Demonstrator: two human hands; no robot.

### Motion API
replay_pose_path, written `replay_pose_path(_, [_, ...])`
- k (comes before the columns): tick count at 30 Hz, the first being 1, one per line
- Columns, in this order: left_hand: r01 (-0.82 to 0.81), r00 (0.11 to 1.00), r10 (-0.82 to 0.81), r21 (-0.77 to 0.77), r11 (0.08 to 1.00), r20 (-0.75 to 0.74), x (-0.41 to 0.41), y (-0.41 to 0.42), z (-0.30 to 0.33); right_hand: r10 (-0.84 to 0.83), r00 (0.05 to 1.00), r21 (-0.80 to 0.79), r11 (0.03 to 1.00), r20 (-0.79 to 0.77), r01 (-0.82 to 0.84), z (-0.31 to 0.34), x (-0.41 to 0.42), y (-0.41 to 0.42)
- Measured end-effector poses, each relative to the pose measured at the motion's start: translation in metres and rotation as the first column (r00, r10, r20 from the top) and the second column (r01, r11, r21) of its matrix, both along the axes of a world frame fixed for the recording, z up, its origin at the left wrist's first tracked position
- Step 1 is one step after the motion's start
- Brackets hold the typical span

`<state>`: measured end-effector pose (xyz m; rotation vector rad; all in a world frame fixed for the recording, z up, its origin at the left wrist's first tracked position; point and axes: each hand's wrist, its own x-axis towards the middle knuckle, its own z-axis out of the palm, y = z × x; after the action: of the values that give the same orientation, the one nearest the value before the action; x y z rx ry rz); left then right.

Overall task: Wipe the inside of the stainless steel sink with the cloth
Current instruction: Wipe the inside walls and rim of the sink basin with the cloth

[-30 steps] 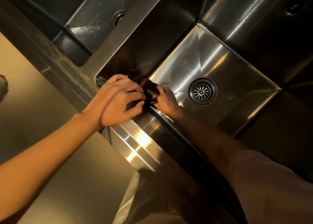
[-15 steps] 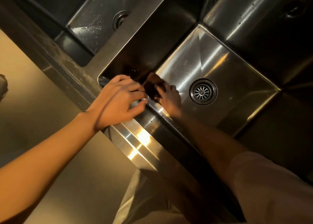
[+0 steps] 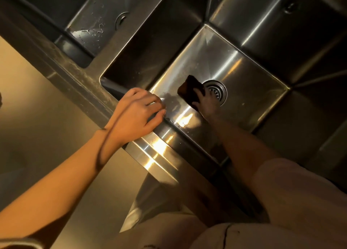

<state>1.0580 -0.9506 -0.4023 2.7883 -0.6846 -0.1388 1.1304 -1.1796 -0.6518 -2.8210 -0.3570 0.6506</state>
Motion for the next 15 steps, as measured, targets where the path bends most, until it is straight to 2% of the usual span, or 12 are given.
replay_pose_path(5, [0.013, 1.0, -0.012, 0.047, 0.999, -0.025, -0.003, -0.015, -0.004, -0.182, 0.979, 0.02, 0.983, -0.087, 0.184, 0.01, -0.031, 0.013])
replay_pose_path(7, [0.0, 0.999, 0.002, 0.048, 0.999, -0.035, -0.003, -0.014, -0.005, -0.135, 0.979, 0.044, 0.989, -0.153, 0.143, 0.017, -0.054, 0.027])
replay_pose_path(10, [-0.054, 0.998, 0.055, 0.015, 0.998, -0.012, -0.003, -0.012, -0.005, 0.026, 0.978, 0.08, 0.997, -0.206, -0.01, 0.023, -0.089, 0.038])
replay_pose_path(15, [-0.038, 0.999, 0.038, -0.006, 0.999, -0.006, -0.006, -0.013, -0.006, 0.124, 0.972, 0.089, 0.99, -0.199, -0.108, 0.026, -0.065, 0.02])
